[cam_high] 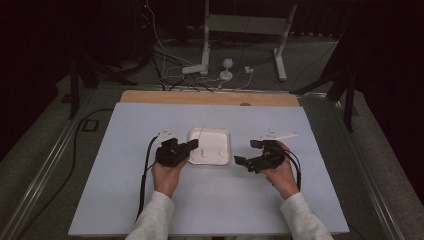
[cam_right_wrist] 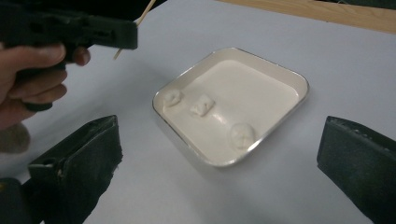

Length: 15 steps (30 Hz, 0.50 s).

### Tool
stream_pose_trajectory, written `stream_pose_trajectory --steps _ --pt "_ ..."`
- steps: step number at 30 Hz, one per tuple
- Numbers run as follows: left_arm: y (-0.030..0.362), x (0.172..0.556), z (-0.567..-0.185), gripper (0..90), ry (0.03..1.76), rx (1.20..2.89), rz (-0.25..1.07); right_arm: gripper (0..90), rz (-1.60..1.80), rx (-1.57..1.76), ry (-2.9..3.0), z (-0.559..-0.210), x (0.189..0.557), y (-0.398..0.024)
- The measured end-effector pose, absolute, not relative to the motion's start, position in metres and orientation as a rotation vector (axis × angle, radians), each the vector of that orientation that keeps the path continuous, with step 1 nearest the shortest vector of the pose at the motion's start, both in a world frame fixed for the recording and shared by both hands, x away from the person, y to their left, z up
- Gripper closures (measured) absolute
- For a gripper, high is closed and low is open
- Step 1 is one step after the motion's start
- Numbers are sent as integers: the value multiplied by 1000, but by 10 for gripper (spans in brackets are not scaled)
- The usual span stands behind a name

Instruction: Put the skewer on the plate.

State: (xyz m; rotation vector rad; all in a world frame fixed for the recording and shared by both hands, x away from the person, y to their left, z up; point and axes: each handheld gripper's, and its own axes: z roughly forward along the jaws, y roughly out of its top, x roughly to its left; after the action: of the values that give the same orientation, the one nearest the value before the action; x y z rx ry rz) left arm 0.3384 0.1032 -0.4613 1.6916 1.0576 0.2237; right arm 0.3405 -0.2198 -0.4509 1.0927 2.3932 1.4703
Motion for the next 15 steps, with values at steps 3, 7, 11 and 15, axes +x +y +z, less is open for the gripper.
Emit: stream_pose_trajectory --steps 3,7,11,15 --pt "99 342 -462 900 1063 1698 223 0 1448 1076 2382 -452 334 -225" --pt "93 347 -463 900 1065 1707 220 0 1462 1049 2351 -454 327 -233" --pt "89 350 -464 900 1055 1704 215 0 1485 1051 2308 -455 323 -243" --pt "85 354 -465 900 1066 1711 219 0 1492 1055 2292 -459 319 -251"
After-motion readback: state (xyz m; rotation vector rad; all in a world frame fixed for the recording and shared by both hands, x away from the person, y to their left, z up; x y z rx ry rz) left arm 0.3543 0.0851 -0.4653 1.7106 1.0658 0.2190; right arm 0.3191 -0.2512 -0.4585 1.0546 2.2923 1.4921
